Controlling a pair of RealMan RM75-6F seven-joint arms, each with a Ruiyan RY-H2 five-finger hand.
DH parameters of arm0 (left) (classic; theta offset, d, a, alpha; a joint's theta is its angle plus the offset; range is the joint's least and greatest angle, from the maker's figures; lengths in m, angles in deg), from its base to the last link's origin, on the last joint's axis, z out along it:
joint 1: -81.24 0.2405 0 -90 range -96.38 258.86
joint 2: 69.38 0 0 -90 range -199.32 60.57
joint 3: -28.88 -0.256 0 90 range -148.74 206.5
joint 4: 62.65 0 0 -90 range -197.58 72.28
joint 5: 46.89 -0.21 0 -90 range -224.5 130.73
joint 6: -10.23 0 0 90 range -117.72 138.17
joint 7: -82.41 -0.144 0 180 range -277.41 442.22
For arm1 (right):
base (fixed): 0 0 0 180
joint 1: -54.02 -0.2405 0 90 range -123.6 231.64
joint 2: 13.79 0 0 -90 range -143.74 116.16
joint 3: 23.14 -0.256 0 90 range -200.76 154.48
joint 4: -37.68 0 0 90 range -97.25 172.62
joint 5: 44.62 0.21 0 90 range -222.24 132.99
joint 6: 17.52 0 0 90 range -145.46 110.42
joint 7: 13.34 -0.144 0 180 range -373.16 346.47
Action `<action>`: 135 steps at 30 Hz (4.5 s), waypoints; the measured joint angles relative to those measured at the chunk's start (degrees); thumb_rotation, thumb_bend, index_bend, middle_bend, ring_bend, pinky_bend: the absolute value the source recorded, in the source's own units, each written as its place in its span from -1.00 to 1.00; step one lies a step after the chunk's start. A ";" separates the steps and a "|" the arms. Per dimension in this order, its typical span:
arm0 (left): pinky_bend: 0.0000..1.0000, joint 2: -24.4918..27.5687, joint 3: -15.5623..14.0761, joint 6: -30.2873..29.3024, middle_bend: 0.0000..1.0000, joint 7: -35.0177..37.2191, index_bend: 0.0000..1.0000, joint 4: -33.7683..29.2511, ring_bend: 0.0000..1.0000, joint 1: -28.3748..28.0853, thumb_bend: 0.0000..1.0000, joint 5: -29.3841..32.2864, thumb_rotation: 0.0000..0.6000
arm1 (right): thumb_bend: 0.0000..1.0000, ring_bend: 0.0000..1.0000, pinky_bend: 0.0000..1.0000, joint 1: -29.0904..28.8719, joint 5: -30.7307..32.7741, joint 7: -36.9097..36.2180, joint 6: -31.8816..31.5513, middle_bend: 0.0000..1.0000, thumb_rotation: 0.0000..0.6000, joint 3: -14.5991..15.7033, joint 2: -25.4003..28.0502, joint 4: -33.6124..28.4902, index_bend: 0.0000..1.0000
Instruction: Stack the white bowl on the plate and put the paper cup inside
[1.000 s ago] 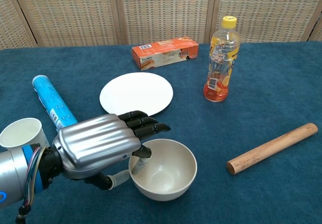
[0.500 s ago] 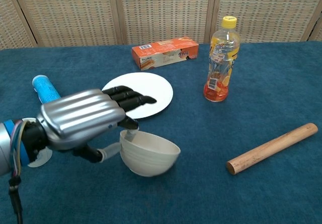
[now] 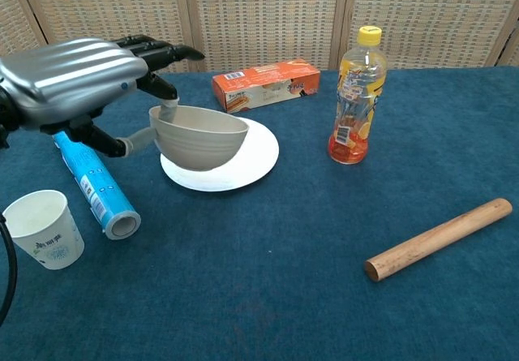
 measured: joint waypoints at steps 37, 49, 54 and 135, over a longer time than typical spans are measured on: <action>-1.00 -11.31 6.85 5.66 -1.00 -0.10 0.28 24.75 -1.00 -10.04 -0.04 16.55 1.00 | -0.66 -1.00 -1.00 -1.31 2.76 -5.79 4.12 -1.00 1.00 -0.62 0.28 2.68 -1.00; -1.00 -16.58 7.72 8.01 -1.00 -4.06 0.28 29.44 -1.00 -14.60 -0.04 21.89 1.00 | -0.66 -1.00 -1.00 -1.11 3.36 -8.62 4.43 -1.00 1.00 -0.81 0.58 3.78 -1.00; -1.00 -17.68 7.57 7.96 -1.00 -4.58 0.28 30.71 -1.00 -15.41 -0.04 22.52 1.00 | -0.66 -1.00 -1.00 -0.93 3.45 -9.42 4.24 -1.00 1.00 -0.90 0.67 4.01 -1.00; -1.00 10.47 -18.24 -28.27 -1.00 19.36 -0.27 7.35 -1.00 15.09 -0.67 -16.24 1.00 | -0.66 -1.00 -1.00 0.84 3.41 -7.54 1.61 -1.00 1.00 -1.27 0.97 2.47 -1.00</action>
